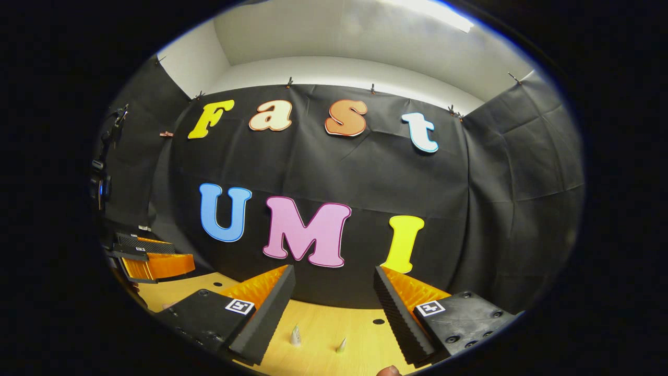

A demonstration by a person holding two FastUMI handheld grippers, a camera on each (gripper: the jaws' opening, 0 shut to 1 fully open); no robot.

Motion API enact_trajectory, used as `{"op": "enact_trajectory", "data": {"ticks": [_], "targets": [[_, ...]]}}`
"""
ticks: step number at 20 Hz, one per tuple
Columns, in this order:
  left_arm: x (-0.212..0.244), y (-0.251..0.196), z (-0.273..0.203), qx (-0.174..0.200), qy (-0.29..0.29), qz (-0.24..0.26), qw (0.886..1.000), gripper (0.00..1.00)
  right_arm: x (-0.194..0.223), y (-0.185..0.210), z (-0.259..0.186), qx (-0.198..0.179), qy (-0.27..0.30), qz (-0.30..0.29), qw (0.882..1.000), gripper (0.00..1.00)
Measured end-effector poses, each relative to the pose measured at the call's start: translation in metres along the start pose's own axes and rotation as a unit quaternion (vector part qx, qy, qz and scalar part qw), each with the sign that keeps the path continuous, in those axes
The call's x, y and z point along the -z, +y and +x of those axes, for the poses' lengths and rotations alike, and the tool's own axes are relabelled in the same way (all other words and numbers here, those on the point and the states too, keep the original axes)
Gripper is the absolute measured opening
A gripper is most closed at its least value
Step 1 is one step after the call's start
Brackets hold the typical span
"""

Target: First open the suitcase, pack the skin care products into it, and then close the suitcase.

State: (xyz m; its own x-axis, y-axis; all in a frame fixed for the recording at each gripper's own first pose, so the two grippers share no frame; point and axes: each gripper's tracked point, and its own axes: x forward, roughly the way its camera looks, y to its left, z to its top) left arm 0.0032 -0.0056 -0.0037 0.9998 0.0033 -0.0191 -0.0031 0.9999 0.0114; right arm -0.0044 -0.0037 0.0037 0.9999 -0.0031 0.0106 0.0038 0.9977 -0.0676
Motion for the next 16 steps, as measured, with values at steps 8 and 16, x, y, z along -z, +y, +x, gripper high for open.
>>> {"op": "enact_trajectory", "data": {"ticks": [8,16], "targets": [[0.019,-0.015,0.006,0.034,0.035,-0.001,0.999,0.95,0.006,-0.006,-0.005,0.015,0.025,0.006,1.0,0.96],[0.157,-0.015,0.054,0.075,0.269,-0.038,0.96,0.96,0.028,-0.05,-0.035,0.055,0.048,0.013,0.997,0.96]]}}
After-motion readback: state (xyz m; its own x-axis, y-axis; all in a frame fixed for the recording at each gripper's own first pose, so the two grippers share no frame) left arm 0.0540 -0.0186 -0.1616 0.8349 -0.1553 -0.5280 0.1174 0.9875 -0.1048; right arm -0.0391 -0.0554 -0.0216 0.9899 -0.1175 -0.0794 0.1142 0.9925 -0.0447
